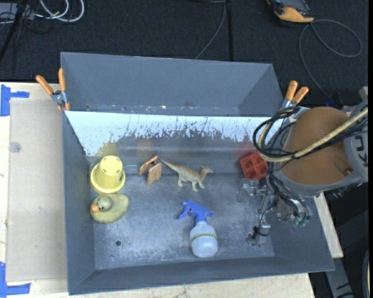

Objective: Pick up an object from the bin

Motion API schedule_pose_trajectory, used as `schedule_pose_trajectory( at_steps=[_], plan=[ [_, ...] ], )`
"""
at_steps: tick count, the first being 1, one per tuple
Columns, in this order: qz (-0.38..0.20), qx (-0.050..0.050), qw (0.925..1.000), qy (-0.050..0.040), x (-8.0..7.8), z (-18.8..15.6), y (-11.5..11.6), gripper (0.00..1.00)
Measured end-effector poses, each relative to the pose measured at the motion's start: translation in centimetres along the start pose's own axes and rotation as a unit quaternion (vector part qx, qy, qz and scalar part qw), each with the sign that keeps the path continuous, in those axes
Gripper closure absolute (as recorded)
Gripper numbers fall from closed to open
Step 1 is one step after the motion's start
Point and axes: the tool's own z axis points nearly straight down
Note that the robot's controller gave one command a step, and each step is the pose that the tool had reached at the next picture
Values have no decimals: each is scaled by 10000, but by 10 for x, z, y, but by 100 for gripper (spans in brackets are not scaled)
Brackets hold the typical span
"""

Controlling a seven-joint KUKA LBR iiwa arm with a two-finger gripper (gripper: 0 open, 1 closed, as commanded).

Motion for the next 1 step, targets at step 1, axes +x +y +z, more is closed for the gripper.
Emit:
schedule_pose_trajectory(
  at_steps=[1],
  plan=[
    [-14, 5, 10000, -41, -2, -4, 0, 0]
  ],
)
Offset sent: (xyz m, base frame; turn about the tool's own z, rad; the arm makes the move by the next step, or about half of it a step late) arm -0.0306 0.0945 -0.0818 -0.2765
